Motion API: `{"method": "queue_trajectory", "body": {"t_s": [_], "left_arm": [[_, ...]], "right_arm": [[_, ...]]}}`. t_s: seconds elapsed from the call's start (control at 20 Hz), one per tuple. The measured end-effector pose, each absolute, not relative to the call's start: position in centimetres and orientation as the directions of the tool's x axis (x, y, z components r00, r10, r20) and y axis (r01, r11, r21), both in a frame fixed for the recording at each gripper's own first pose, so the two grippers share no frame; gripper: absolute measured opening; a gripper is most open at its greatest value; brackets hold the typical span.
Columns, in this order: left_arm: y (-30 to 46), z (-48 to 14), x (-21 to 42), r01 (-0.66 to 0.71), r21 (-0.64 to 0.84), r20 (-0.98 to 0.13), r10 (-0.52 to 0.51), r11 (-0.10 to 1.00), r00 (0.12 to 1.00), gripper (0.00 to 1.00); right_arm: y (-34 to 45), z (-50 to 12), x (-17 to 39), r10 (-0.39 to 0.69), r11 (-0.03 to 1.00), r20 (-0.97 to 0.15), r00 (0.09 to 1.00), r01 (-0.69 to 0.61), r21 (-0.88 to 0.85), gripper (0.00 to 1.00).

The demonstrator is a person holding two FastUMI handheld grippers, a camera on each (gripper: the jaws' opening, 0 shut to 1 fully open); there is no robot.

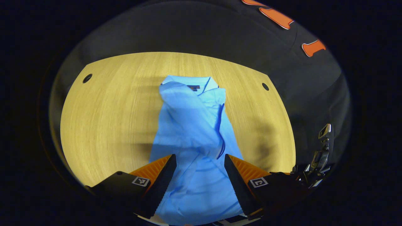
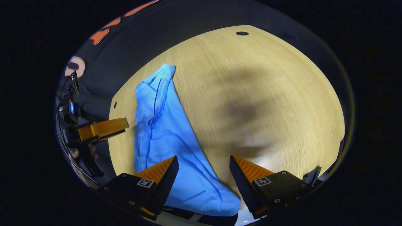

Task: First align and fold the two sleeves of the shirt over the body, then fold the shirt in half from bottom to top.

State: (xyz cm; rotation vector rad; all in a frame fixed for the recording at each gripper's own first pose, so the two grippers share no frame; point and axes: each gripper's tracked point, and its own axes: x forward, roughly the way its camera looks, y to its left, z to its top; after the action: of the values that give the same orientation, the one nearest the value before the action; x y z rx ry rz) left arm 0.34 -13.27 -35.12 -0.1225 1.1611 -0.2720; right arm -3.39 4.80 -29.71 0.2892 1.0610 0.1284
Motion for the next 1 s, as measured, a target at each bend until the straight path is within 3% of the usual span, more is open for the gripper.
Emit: {"method": "queue_trajectory", "body": {"t_s": [0.1, 0.2, 0.25, 0.45, 0.55, 0.6, 0.7, 1.0], "left_arm": [[-10.8, -35.0, -2.1, 0.127, -0.219, -0.894, -0.252, 0.967, 0.372, 1.00], [-8.5, -35.6, -4.9, 0.102, -0.207, -0.900, -0.230, 0.973, 0.371, 0.96], [-7.5, -36.0, -6.6, 0.089, -0.202, -0.905, -0.220, 0.975, 0.364, 1.00], [-4.4, -37.6, -12.8, 0.032, -0.183, -0.930, -0.184, 0.983, 0.318, 1.00], [-3.0, -37.7, -15.2, 0.039, -0.154, -0.938, -0.159, 0.987, 0.309, 0.96], [-2.3, -37.9, -16.1, 0.054, -0.127, -0.941, -0.138, 0.990, 0.309, 1.00], [-1.5, -38.0, -18.2, 0.064, -0.103, -0.947, -0.117, 0.993, 0.298, 0.99], [-0.9, -40.6, -24.3, 0.032, -0.078, -0.976, -0.083, 0.996, 0.200, 0.99]], "right_arm": [[5.6, -30.4, -4.5, 0.237, 0.962, -0.851, 0.469, 0.008, 0.272, 0.99], [6.2, -31.3, -5.8, 0.230, 0.969, -0.865, 0.446, -0.022, 0.246, 0.99], [6.4, -31.8, -6.7, 0.227, 0.971, -0.872, 0.434, -0.033, 0.236, 0.99], [6.1, -33.4, -10.0, 0.178, 0.984, -0.899, 0.400, -0.063, 0.166, 0.99], [5.5, -34.3, -12.0, 0.129, 0.990, -0.916, 0.380, -0.096, 0.100, 0.99], [5.4, -34.8, -12.8, 0.110, 0.991, -0.922, 0.370, -0.110, 0.074, 0.99], [5.4, -35.6, -14.7, 0.094, 0.990, -0.935, 0.343, -0.130, 0.052, 0.99], [4.4, -38.1, -19.3, 0.031, 0.993, -0.965, 0.261, -0.120, 0.000, 0.99]]}}
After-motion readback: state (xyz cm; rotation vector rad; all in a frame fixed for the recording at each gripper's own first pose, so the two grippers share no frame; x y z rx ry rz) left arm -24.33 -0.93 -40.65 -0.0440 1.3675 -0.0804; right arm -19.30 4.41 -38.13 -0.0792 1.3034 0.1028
